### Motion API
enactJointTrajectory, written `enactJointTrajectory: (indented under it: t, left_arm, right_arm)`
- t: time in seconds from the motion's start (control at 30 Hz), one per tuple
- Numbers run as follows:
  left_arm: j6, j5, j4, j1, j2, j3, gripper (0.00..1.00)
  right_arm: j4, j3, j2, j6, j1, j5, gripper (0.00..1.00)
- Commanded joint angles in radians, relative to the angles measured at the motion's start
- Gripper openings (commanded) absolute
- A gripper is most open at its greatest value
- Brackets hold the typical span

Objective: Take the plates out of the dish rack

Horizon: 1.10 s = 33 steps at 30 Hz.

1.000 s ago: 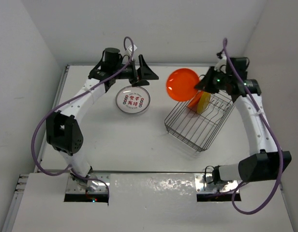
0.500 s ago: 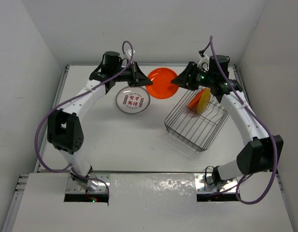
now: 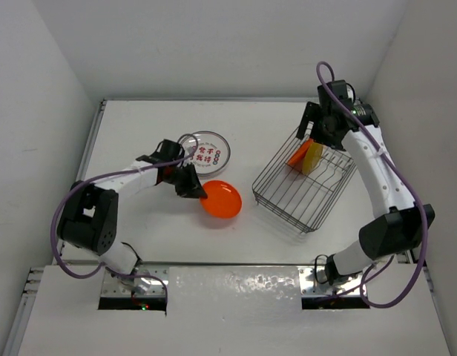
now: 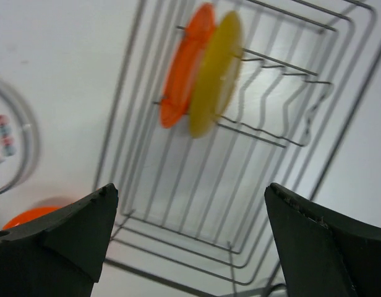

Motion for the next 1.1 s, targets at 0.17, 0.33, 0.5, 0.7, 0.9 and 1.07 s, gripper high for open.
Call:
enactJointTrajectory:
  t: [0.17,0.33,0.5,0.7,0.9,1.07]
  left_arm:
    - [0.046,-0.056,0.064,-0.004,-0.059,-0.104,0.57]
    - [0.066,-0.123,-0.008,-0.004,-0.105,-0.082,0.96]
    - [0.103,-0.174,-0.105,-0.004,-0.147,-0.023,1.0]
    - [0.132,-0.203,-0.146,-0.003,-0.168,-0.008,1.0]
    - [0.135,-0.2,-0.152,-0.004,-0.168,-0.009,1.0]
    - [0.148,-0.197,-0.168,-0.004,-0.17,0.012,1.0]
  right_arm:
    - [-0.073,0.103,0.173,-0.03,0.0,0.22,0.93]
    - [-0.035,0.129,0.261,-0.038,0.0,0.226,0.8]
    - [-0.053,0.138,0.311,-0.036,0.0,0.225,0.71]
    - [0.019,0.031,0.216,-0.069,0.0,0.203,0.67]
    - [0.02,0.0,0.253,-0.101,0.0,0.164,0.62]
    - [0.083,-0.069,0.241,-0.095,0.0,0.11,0.61]
